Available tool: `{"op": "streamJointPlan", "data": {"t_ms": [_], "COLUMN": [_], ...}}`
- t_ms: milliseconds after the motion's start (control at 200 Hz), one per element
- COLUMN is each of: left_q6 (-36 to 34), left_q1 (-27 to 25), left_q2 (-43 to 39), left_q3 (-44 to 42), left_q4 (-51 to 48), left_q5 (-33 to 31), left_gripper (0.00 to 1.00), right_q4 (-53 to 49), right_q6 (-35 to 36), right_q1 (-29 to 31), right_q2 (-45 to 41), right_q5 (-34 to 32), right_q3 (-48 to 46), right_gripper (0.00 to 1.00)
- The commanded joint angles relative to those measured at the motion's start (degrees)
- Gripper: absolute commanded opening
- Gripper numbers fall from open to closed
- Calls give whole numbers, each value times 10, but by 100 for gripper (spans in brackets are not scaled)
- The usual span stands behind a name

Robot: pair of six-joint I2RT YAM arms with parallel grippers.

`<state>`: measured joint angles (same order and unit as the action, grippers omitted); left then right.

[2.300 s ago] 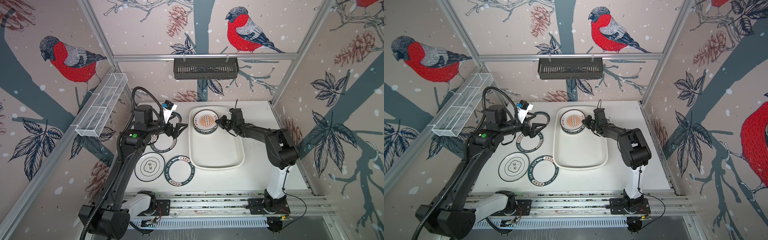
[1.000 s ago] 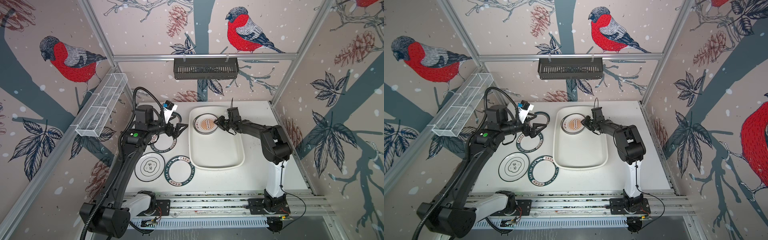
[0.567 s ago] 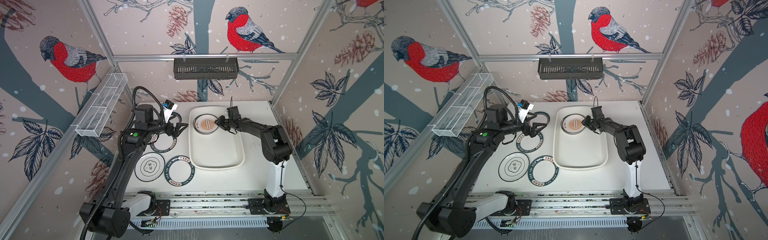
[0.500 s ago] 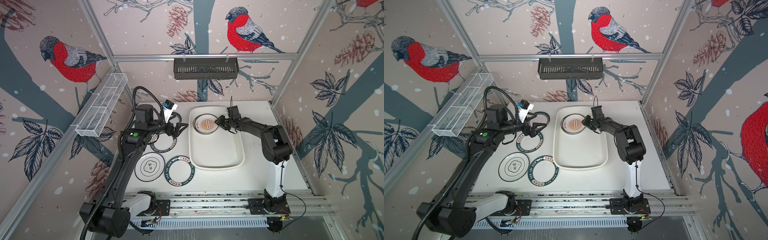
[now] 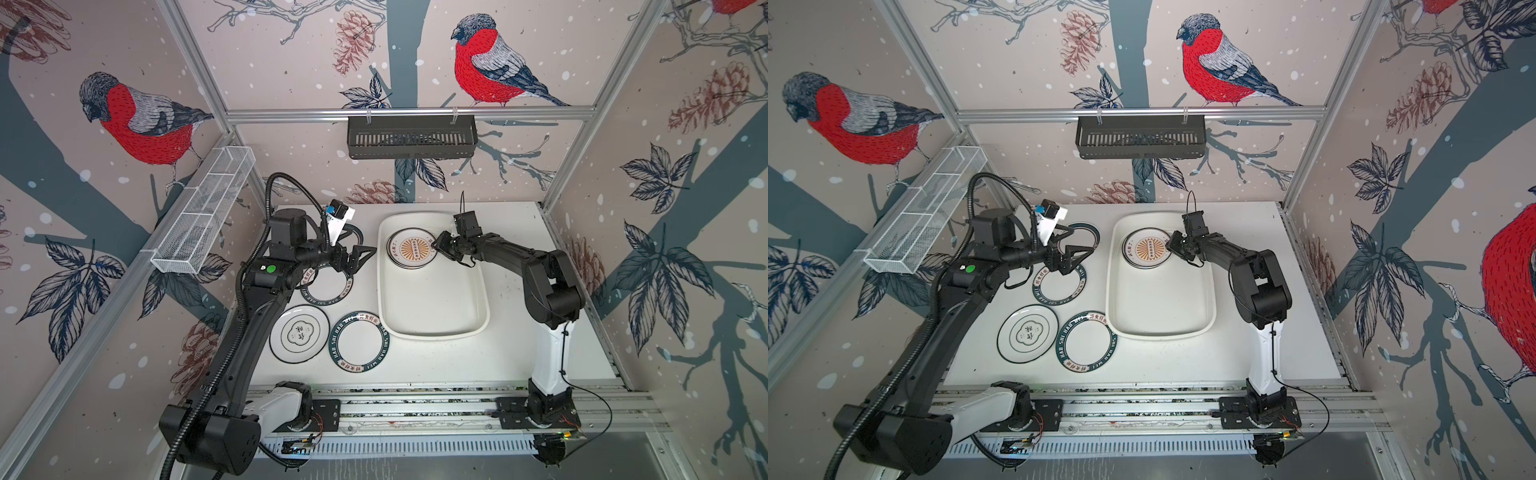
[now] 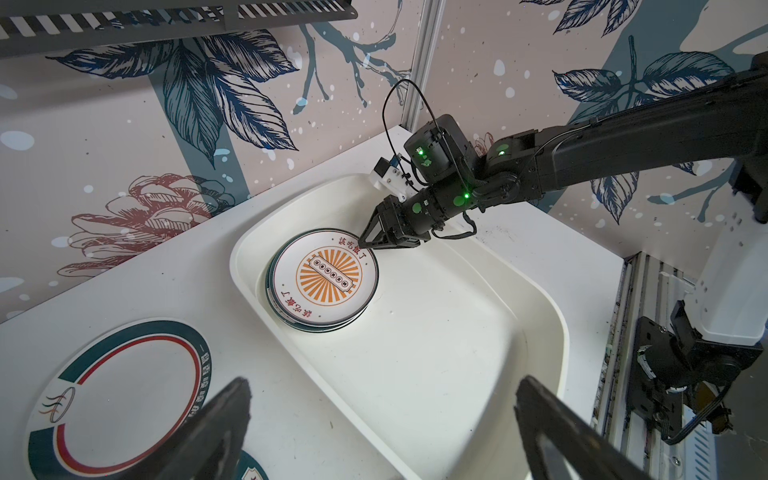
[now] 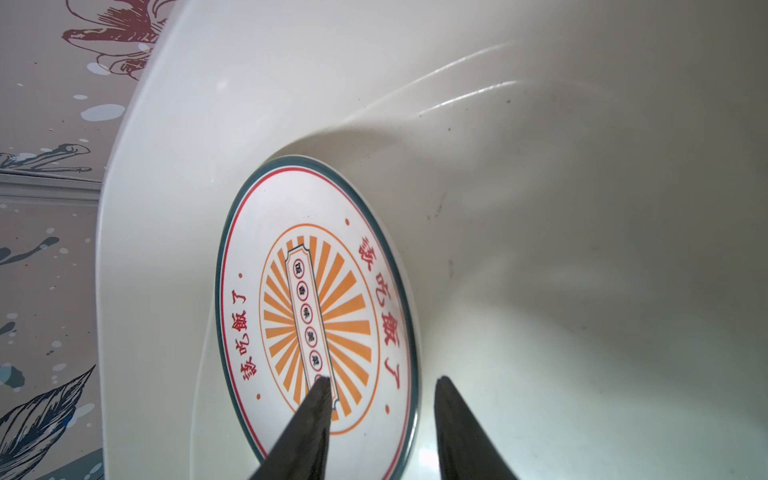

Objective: Place the plates into the plastic bin on the countertop
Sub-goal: 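Lower the sunburst plate onto the green-rimmed plate in the bin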

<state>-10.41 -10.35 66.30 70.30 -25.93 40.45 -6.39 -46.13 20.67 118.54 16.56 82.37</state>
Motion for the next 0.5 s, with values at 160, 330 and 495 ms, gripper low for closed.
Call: {"op": "streamJointPlan", "data": {"t_ms": [160, 330, 495], "left_q6": [0, 0, 0], "left_q1": [0, 0, 0], "left_q2": [-4, -6, -6], "left_q3": [-2, -3, -6], "left_q4": [13, 14, 15], "left_q5": [11, 12, 10], "left_gripper": [98, 99, 99], "right_q4": [12, 18, 16], "right_q6": [5, 2, 1], "right_q1": [2, 4, 5], "right_q2": [7, 9, 17], "right_q5": [17, 23, 29], "right_q3": [1, 4, 12], "right_gripper": [42, 42, 42]}}
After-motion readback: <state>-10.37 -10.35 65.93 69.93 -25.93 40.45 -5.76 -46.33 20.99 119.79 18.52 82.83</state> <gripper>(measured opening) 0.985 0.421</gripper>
